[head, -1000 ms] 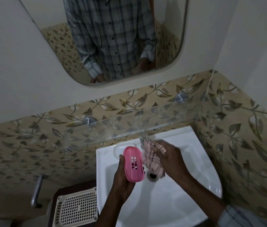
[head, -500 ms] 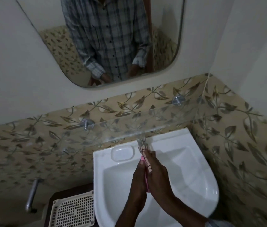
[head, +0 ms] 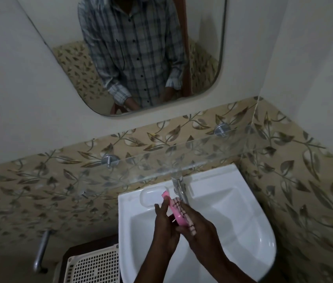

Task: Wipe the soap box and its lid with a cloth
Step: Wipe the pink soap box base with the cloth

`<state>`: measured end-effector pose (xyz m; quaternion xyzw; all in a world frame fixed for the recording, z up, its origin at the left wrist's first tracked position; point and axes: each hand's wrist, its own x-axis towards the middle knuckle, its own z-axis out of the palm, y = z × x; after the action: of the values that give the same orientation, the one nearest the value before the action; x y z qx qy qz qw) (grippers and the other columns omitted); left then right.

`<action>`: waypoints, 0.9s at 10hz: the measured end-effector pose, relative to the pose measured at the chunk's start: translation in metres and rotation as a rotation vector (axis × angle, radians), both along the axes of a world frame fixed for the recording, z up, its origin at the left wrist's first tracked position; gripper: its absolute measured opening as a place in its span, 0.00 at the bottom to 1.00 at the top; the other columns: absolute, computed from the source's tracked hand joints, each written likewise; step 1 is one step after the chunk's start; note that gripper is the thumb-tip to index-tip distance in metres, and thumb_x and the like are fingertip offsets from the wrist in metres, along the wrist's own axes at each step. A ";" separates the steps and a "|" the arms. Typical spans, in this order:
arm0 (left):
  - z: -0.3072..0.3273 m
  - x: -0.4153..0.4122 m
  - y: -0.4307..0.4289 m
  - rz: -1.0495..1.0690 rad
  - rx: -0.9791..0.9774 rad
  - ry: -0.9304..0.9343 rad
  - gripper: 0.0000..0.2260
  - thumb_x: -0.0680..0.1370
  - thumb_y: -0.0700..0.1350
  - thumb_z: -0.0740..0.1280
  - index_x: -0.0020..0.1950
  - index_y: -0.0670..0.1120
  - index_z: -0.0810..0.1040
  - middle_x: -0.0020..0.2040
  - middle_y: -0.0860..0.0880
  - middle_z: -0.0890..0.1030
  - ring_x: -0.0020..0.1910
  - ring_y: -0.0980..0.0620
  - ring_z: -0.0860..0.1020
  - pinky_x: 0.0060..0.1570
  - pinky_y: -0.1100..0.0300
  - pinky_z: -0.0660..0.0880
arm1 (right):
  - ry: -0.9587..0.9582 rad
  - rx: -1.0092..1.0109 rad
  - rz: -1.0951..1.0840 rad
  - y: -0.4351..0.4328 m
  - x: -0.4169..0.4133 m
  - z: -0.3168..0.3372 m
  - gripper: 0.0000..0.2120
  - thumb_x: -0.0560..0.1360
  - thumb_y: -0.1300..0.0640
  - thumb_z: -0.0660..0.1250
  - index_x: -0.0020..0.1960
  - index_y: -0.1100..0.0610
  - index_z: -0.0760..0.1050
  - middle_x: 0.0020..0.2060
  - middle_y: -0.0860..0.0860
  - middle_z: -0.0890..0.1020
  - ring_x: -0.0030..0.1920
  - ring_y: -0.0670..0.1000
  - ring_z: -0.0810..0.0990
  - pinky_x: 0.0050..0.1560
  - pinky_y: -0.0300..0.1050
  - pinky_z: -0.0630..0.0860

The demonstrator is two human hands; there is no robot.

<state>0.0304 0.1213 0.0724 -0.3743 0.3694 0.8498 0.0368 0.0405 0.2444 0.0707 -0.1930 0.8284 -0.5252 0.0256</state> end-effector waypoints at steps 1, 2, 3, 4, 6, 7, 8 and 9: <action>0.004 0.003 -0.007 0.050 0.019 0.001 0.32 0.73 0.50 0.72 0.75 0.45 0.68 0.65 0.30 0.76 0.59 0.33 0.79 0.56 0.37 0.79 | -0.185 -0.253 -0.165 0.006 -0.021 0.005 0.20 0.74 0.60 0.73 0.61 0.42 0.77 0.50 0.47 0.86 0.47 0.52 0.85 0.48 0.40 0.82; 0.004 0.013 -0.031 0.045 0.234 -0.010 0.33 0.74 0.64 0.68 0.70 0.41 0.73 0.62 0.28 0.78 0.59 0.27 0.79 0.55 0.31 0.76 | -0.487 -0.537 0.022 0.027 -0.052 0.009 0.17 0.74 0.58 0.74 0.63 0.52 0.80 0.53 0.54 0.86 0.54 0.60 0.84 0.56 0.57 0.81; 0.004 0.018 -0.056 -0.211 0.485 -0.054 0.46 0.71 0.73 0.61 0.73 0.36 0.69 0.65 0.25 0.75 0.60 0.22 0.76 0.52 0.28 0.76 | -0.611 -0.554 0.271 0.044 -0.075 0.016 0.20 0.75 0.58 0.71 0.66 0.59 0.77 0.61 0.59 0.82 0.62 0.60 0.80 0.63 0.63 0.75; 0.018 0.013 -0.058 -0.579 0.587 -0.041 0.46 0.73 0.71 0.62 0.76 0.37 0.67 0.71 0.28 0.70 0.64 0.23 0.72 0.64 0.31 0.70 | -0.625 -0.386 0.394 0.047 -0.092 0.020 0.17 0.77 0.60 0.70 0.65 0.58 0.78 0.60 0.58 0.83 0.60 0.60 0.81 0.62 0.62 0.76; 0.022 0.000 -0.058 -0.804 0.463 -0.021 0.39 0.77 0.63 0.66 0.77 0.37 0.65 0.69 0.29 0.71 0.64 0.28 0.74 0.64 0.37 0.72 | -0.228 0.152 0.400 0.023 -0.094 0.029 0.15 0.78 0.59 0.67 0.64 0.49 0.79 0.48 0.42 0.86 0.43 0.33 0.83 0.44 0.29 0.78; 0.023 0.001 -0.062 -0.848 0.412 -0.050 0.38 0.76 0.61 0.69 0.74 0.34 0.68 0.66 0.28 0.74 0.62 0.29 0.76 0.62 0.36 0.74 | 0.032 0.431 0.289 0.016 -0.091 0.027 0.23 0.76 0.62 0.64 0.67 0.43 0.75 0.60 0.46 0.83 0.56 0.44 0.82 0.55 0.42 0.78; 0.023 0.004 -0.061 -0.865 0.398 -0.047 0.35 0.77 0.59 0.69 0.72 0.34 0.71 0.64 0.29 0.76 0.62 0.31 0.78 0.62 0.37 0.75 | 0.115 0.537 0.244 0.011 -0.085 0.020 0.27 0.75 0.62 0.63 0.71 0.43 0.70 0.62 0.48 0.81 0.61 0.52 0.79 0.60 0.46 0.75; 0.020 0.007 -0.058 -0.832 0.439 -0.015 0.34 0.79 0.60 0.65 0.72 0.32 0.70 0.64 0.28 0.76 0.62 0.31 0.78 0.65 0.36 0.72 | 0.164 0.578 0.159 0.007 -0.079 0.016 0.27 0.75 0.60 0.63 0.73 0.45 0.68 0.60 0.50 0.82 0.57 0.54 0.80 0.55 0.45 0.76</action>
<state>0.0375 0.0634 0.0920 -0.1837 0.2992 0.8182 0.4554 -0.0387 0.2514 0.0865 -0.2837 0.9251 -0.2469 0.0536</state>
